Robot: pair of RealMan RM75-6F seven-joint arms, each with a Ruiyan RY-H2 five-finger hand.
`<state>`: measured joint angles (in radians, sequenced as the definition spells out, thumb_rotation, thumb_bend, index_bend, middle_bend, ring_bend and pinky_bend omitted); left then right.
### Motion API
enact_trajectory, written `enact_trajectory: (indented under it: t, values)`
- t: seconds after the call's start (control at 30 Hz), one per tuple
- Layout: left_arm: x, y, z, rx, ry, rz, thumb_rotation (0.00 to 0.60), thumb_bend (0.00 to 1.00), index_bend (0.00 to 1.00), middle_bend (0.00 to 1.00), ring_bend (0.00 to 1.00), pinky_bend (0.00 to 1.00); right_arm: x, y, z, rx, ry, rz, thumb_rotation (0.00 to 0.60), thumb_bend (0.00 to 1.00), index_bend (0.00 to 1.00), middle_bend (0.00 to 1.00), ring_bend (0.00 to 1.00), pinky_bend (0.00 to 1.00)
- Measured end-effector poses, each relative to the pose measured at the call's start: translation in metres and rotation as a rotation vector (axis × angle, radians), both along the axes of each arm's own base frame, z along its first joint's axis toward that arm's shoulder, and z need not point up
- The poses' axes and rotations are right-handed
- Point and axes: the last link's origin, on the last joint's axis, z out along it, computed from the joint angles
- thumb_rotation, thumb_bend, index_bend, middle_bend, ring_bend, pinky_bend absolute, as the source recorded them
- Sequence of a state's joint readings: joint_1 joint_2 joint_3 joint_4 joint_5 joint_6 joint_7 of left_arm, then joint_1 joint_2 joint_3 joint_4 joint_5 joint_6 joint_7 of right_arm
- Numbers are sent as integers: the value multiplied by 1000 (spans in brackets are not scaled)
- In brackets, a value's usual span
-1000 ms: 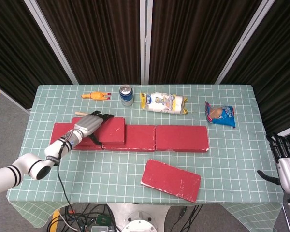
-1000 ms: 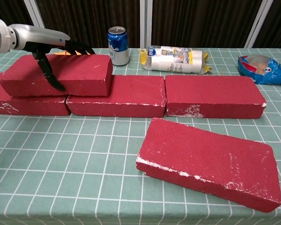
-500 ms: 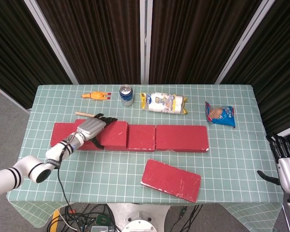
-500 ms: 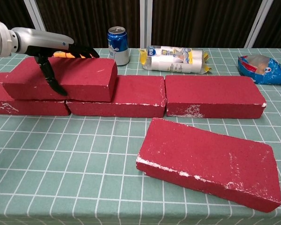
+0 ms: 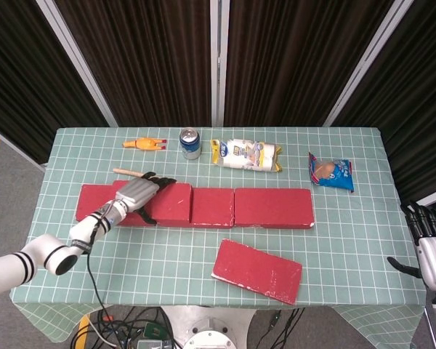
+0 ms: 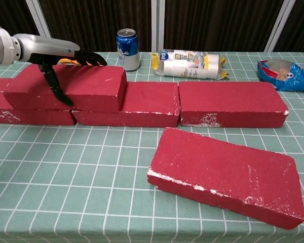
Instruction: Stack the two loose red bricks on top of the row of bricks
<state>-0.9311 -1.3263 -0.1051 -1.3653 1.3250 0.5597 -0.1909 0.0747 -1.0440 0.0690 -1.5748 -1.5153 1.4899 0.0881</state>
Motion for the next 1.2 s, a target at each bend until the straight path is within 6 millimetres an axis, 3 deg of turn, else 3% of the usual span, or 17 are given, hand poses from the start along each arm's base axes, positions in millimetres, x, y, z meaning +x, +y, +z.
enact_trajectory:
  t: [0.53,0.87,1.2]
  values:
    - [-2,0,-1,5,0,8,600,71,64,100,162,0,-1,1,-1,5,2,-3,600,0,0,0,0,0]
    - [-5,0,-3,1,5,8,600,40,64,54,16,0,-1,-1,-1,4,4,-9,600,0,0,0,0,0]
    - [-6,-1,-3,-8,10,13,600,9,50,0,0,0,-2,0,-1,1,3,-11,600,0,0,0,0,0]
